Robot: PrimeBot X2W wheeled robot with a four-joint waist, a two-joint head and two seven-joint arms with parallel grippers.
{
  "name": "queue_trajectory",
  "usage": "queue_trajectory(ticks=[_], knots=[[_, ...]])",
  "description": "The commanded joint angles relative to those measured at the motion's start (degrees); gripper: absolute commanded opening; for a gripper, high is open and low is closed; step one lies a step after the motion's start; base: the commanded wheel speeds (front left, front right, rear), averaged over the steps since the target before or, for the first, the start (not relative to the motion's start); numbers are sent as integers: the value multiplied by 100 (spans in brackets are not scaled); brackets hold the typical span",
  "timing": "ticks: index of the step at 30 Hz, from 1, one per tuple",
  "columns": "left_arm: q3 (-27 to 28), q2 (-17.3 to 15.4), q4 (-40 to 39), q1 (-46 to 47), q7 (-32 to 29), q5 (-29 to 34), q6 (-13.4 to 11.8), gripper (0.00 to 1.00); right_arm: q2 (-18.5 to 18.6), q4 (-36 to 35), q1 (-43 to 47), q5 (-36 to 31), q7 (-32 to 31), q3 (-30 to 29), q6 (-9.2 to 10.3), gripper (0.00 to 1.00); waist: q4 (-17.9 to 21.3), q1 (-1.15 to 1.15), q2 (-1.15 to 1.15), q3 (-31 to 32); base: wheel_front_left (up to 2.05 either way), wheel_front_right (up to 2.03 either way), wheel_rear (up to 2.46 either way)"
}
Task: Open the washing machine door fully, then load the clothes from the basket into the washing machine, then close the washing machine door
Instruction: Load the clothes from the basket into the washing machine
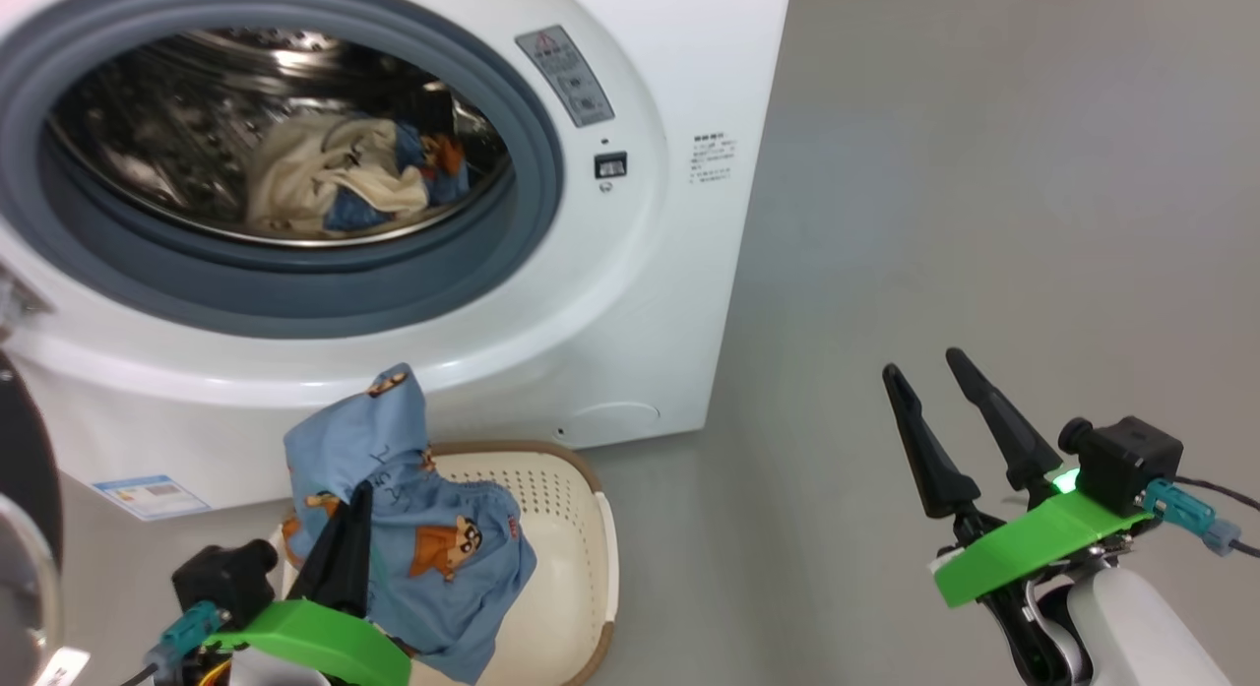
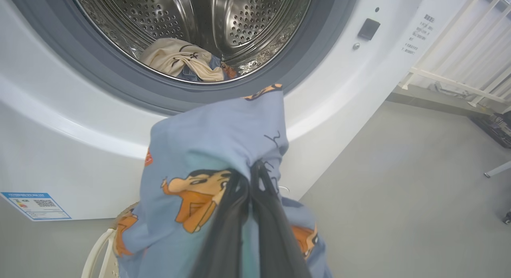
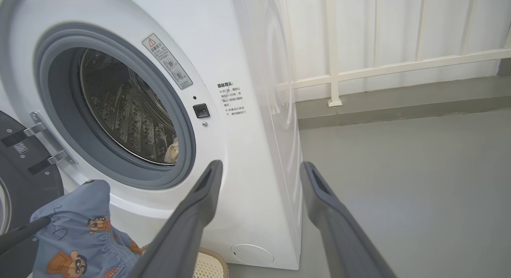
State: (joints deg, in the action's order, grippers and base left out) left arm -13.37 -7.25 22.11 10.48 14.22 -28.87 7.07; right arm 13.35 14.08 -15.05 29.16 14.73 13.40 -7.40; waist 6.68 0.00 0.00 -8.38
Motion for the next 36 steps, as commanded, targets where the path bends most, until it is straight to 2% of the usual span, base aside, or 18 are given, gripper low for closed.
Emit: queue_trajectory(ticks=[1, 13, 26, 36], knots=[[303, -52, -252, -8, 77, 82, 8, 0, 70, -98, 97, 79, 27, 71, -9, 100, -161, 0, 0, 251, 0, 0, 0], [709, 78, -981, -428, 78, 554, -207, 0, 145, 25, 347, 108, 27, 131, -9, 100, -288, 0, 0, 760, 0, 0, 0], [658, 49, -1277, -511, 78, 956, -470, 0, 220, -4, 378, 110, 27, 159, -9, 100, -314, 0, 0, 816, 0, 0, 0], [638, 15, -1308, -391, 76, 1017, -532, 0, 224, -38, 369, 102, 27, 195, -9, 100, -256, 0, 0, 676, 0, 0, 0]])
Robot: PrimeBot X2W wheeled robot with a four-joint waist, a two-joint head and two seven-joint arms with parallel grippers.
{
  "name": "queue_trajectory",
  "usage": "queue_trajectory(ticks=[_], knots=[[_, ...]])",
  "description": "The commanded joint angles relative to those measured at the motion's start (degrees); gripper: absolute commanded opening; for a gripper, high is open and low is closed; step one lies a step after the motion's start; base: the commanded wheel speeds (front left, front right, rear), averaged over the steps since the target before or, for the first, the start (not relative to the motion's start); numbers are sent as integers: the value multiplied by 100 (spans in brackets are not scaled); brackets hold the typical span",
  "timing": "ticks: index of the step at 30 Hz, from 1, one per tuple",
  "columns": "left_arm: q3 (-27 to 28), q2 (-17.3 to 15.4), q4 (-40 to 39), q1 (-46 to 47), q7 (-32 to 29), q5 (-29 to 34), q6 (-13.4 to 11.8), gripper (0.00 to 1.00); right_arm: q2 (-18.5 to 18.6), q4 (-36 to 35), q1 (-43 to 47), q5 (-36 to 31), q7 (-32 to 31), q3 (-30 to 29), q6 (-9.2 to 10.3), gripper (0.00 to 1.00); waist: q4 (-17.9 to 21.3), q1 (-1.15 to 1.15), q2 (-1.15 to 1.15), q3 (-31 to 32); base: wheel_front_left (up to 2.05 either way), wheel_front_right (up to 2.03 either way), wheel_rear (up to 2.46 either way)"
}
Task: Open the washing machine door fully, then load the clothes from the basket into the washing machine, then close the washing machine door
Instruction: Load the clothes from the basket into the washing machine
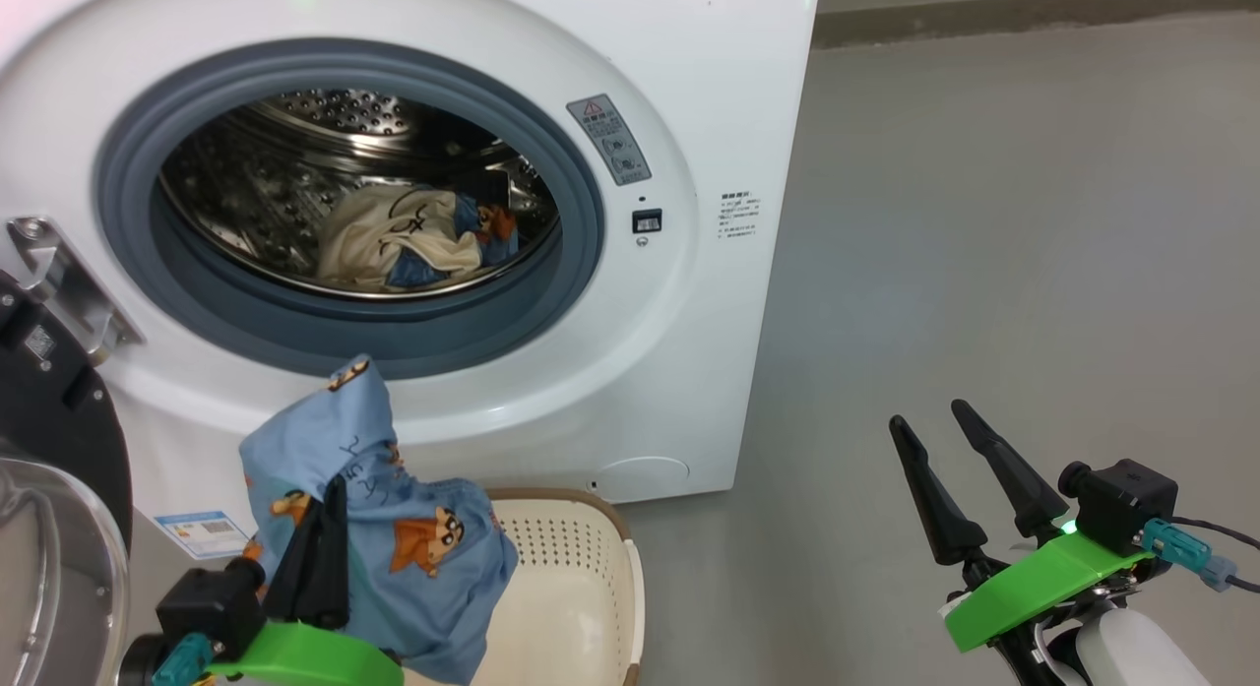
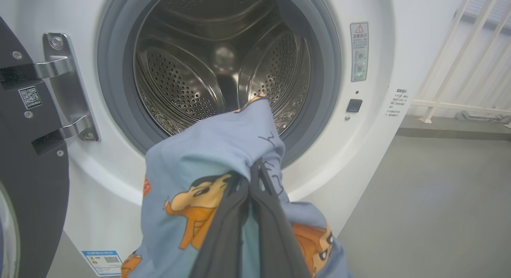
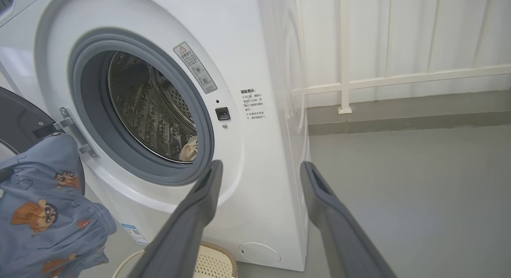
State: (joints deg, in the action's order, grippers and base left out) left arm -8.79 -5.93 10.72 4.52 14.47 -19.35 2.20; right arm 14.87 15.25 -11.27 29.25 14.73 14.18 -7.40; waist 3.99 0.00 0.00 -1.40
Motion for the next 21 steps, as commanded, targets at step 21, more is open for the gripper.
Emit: queue_trajectory(ticks=[21], knots=[[150, -293, 1450, 3024, 50, 240, 218, 0, 4, -373, -517, 114, 27, 143, -9, 100, 390, 0, 0, -1417, 0, 0, 0]])
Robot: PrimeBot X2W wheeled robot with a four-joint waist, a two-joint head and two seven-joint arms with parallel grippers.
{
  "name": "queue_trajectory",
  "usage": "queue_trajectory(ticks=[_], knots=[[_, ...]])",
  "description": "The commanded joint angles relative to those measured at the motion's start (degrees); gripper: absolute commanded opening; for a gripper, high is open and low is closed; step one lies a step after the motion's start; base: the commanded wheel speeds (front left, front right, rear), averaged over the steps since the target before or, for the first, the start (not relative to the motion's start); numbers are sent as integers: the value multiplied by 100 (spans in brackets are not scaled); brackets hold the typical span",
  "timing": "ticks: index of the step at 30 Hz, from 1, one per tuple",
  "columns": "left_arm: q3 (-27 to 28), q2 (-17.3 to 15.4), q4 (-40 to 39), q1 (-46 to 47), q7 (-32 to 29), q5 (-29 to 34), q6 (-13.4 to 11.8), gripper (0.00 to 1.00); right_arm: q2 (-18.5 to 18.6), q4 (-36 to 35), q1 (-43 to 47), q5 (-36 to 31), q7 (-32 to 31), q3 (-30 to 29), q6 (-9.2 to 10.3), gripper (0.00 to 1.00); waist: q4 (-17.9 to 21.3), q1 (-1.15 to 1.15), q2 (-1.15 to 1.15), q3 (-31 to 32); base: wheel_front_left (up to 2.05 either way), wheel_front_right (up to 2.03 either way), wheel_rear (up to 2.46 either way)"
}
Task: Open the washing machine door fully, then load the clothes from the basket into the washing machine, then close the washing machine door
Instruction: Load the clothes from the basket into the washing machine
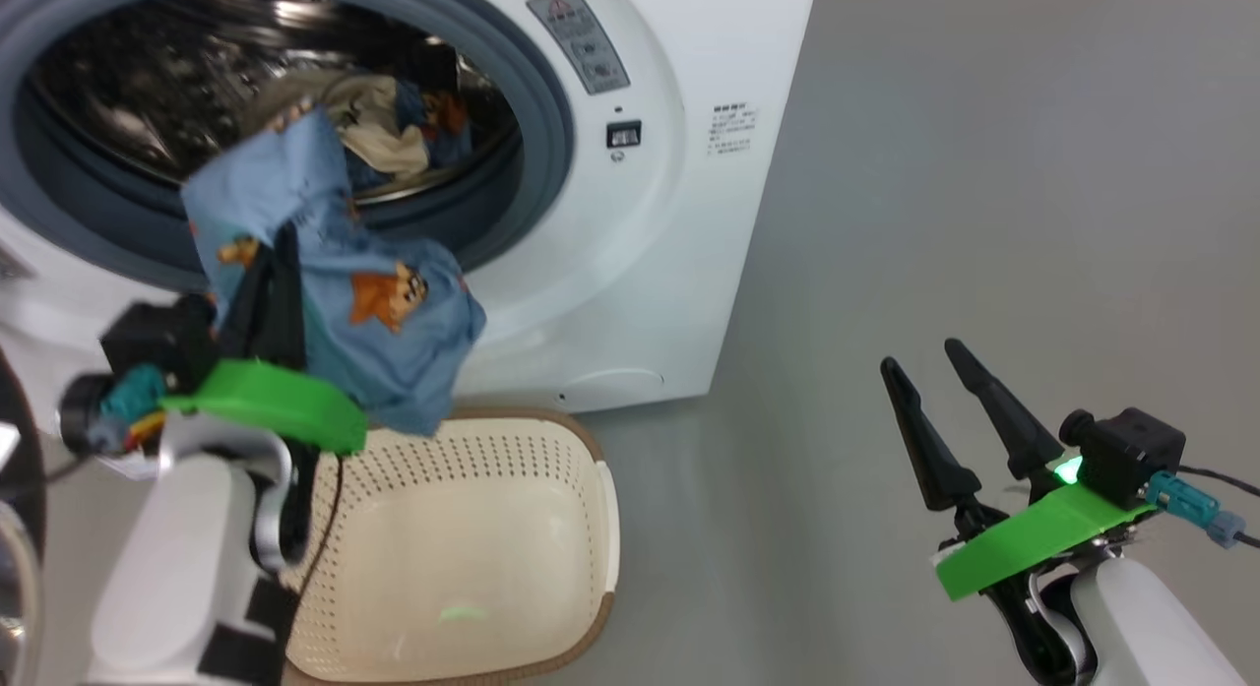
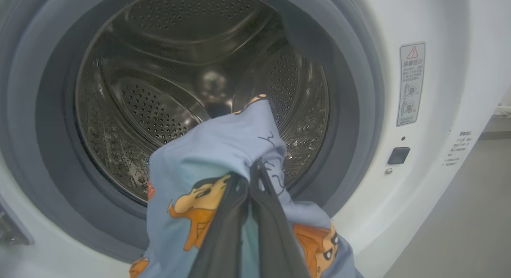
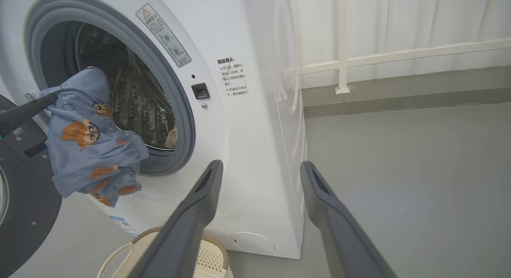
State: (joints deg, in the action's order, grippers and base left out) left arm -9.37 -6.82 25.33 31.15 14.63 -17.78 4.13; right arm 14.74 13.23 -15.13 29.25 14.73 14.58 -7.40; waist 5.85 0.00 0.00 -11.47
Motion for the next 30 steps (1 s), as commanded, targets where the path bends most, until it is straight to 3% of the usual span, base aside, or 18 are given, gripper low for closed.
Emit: queue_trajectory(ticks=[1, 24, 30], knots=[[207, -204, -11, 361, 35, 83, 26, 0, 17, -171, -131, 114, 27, 102, -9, 100, 204, 0, 0, -410, 0, 0, 0], [348, -669, 2334, 3488, 37, 709, 189, 0, -403, -429, -840, 88, 27, 62, -9, 100, 1034, 0, 0, -2270, 0, 0, 0], [522, -794, 2189, 4021, 37, 838, -51, 0, -456, -454, -927, 86, 27, 54, -9, 100, 1161, 0, 0, -2492, 0, 0, 0]])
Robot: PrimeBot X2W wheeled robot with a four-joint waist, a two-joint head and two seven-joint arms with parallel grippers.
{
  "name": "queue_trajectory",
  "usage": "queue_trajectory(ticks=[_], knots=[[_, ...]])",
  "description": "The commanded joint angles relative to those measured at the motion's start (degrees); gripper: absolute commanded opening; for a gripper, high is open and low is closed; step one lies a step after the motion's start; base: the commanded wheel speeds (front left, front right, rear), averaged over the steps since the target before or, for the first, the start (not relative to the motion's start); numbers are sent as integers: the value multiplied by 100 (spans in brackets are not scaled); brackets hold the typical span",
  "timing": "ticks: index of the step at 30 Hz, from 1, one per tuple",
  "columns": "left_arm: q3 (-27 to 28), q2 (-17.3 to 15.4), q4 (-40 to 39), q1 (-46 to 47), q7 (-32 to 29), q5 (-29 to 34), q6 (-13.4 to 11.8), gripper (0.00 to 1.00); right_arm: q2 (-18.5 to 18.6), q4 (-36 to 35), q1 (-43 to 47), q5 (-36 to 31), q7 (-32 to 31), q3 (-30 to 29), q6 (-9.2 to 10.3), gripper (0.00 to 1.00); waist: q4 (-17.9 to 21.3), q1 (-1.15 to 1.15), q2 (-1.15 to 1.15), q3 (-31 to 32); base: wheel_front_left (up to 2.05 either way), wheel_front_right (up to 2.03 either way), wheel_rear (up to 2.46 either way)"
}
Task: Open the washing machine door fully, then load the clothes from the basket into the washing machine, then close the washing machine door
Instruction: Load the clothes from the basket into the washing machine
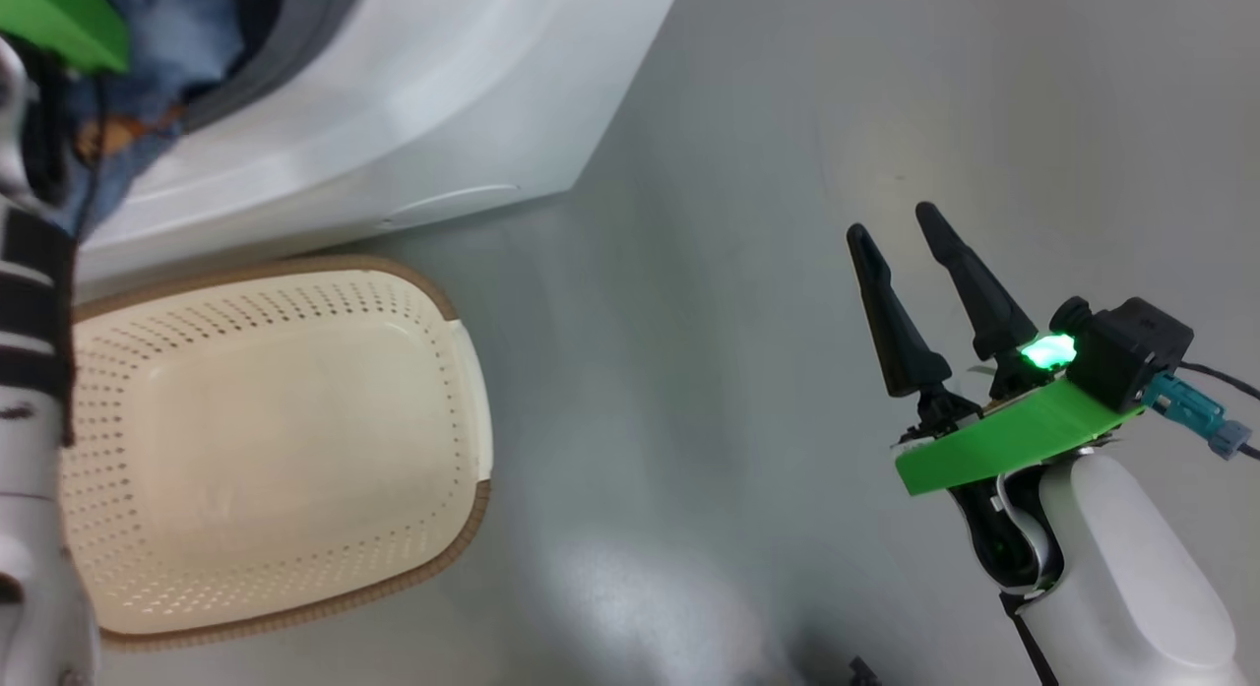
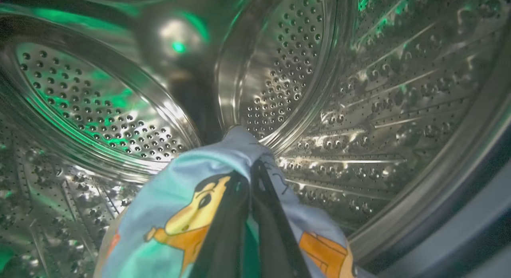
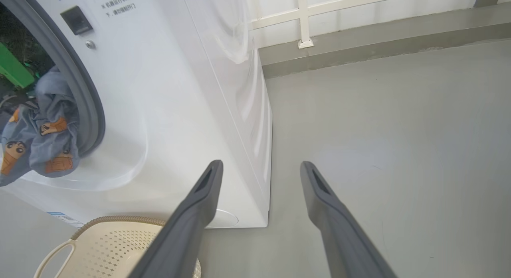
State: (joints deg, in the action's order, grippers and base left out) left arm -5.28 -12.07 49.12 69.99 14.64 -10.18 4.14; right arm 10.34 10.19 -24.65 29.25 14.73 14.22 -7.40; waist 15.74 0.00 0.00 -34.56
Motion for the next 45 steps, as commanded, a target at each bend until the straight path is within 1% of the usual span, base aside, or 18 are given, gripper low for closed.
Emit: queue_trajectory(ticks=[1, 4, 8, 9, 10, 11, 14, 15, 20, 27, 31, 37, 45], knots=[[155, -288, -250, 183, 36, 101, -107, 0, -24, -150, 20, 85, 27, 90, -9, 100, 185, 0, 0, -201, 0, 0, 0], [295, -348, -512, 286, 36, 160, -252, 0, -53, -156, 2, 81, 27, 106, -9, 100, 231, 0, 0, -251, 0, 0, 0], [446, -343, -864, 307, 36, 217, -318, 0, -80, -161, -12, 69, 27, 103, -9, 100, 240, 0, 0, -305, 0, 0, 0], [461, -327, -870, 290, 36, 232, -318, 22, -84, -156, -14, 64, 27, 102, -9, 100, 233, 0, 0, -311, 0, 0, 0], [468, -313, -819, 260, 36, 250, -324, 85, -88, -148, -17, 60, 27, 103, -9, 100, 224, 0, 0, -310, 0, 0, 0], [473, -301, -715, 234, 36, 263, -333, 100, -90, -138, -20, 57, 27, 108, -9, 100, 215, 0, 0, -305, 0, 0, 0], [505, -277, -380, 220, 36, 277, -370, 100, -92, -115, -34, 55, 27, 122, -9, 100, 188, 0, 0, -284, 0, 0, 0], [505, -277, -380, 220, 36, 277, -370, 100, -92, -115, -34, 55, 27, 122, -9, 100, 188, 0, 0, -284, 0, 0, 0], [485, -216, 81, 270, 36, 276, -313, 100, -70, -106, -45, 50, 27, 120, -9, 100, 123, 0, 0, -240, 0, 0, 0], [409, -190, 105, 137, 36, 342, -189, 100, -75, -93, -22, 41, 27, 116, -9, 100, 32, 0, 0, -135, 0, 0, 0], [374, -62, -128, -115, 36, 348, -144, 100, -62, -90, 7, 45, 27, 95, -9, 100, -63, 0, 0, -42, 0, 0, 0], [308, 1, -650, -637, 36, 395, -66, 100, -31, -115, 40, 30, 27, 29, -9, 100, -202, 0, 0, 55, 0, 0, 0], [321, -51, -1910, -1763, 36, 452, -45, 100, -26, -100, 119, 30, 27, 12, -9, 100, -291, 0, 0, 211, 0, 0, 0]])
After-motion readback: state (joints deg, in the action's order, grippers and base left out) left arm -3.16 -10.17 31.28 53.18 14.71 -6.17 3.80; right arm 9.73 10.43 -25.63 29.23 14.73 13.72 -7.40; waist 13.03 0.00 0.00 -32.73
